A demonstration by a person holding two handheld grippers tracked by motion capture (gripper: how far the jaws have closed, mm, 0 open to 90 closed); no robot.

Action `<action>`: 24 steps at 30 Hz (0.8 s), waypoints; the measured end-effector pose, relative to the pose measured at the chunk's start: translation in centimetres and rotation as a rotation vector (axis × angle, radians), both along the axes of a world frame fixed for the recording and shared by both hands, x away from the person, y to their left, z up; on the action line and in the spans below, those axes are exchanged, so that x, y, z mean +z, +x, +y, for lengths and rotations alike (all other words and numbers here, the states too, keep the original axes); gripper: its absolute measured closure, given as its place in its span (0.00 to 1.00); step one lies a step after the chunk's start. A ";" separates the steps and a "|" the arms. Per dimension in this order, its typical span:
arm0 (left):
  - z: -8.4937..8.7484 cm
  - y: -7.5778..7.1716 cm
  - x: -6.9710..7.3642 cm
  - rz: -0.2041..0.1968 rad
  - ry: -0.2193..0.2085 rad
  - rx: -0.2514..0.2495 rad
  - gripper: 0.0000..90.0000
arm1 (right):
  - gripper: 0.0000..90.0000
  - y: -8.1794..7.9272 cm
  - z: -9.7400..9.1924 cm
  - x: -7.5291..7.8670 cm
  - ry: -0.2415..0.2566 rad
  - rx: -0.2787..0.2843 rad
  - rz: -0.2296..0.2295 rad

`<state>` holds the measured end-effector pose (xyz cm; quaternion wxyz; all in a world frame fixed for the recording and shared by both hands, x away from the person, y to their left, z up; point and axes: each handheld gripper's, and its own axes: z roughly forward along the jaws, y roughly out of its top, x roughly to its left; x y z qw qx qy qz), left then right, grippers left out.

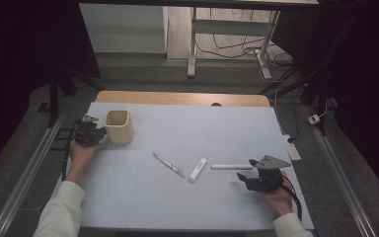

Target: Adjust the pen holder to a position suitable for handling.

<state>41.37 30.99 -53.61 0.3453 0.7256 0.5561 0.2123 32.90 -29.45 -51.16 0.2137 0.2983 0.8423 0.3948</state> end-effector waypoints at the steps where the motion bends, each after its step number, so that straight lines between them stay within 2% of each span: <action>1: 0.0 0.0 0.0 0.003 0.003 0.001 0.99 | 0.32 0.0 0.0 0.0 0.001 -0.001 0.000; 4: -0.2 0.1 -0.3 0.015 0.017 0.003 0.99 | 0.32 0.0 0.0 0.0 0.001 -0.001 0.001; 17: -0.5 0.2 -0.2 0.025 0.021 0.004 0.99 | 0.32 0.1 0.0 -0.1 -0.007 0.001 0.006; 24: -1.4 0.5 -0.1 0.029 0.023 -0.009 0.99 | 0.32 0.1 0.1 -0.1 -0.011 -0.005 0.007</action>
